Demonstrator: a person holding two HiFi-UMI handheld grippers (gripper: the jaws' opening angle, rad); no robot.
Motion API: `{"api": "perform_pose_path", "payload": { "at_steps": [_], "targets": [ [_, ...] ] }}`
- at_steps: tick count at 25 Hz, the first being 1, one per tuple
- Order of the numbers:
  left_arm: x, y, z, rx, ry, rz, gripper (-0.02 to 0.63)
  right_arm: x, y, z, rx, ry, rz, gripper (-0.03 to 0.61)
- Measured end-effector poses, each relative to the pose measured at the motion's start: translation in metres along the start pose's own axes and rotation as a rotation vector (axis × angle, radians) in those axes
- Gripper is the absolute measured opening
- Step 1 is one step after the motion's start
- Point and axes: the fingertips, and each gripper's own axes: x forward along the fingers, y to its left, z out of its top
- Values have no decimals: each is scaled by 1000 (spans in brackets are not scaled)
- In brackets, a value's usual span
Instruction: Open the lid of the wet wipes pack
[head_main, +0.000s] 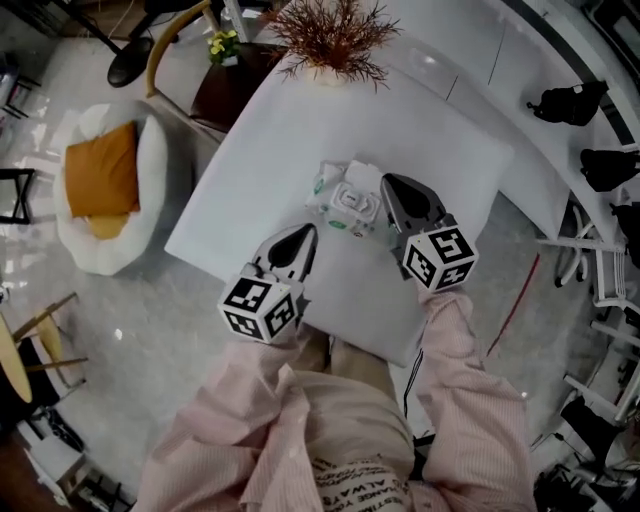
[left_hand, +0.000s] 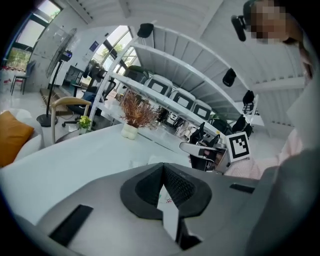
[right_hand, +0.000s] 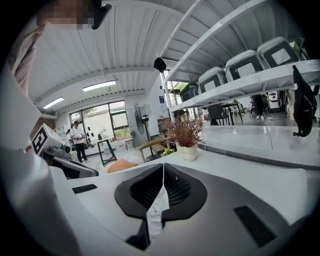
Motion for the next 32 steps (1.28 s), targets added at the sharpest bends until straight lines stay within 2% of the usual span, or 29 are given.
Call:
{"api": "perform_pose_path", "payload": {
  "at_steps": [11,17,32],
  "targets": [
    [-37,-45,45,153,-78,-25,-3,-59,37,39,56,-87,25,0],
    [-51,-69,67,206,-126,-21,-3,-88,47,59,71,-133,30,0],
    [-98,-77,123,292,-284,75,-3,-133,56,114,24,-254,33,0]
  ]
}}
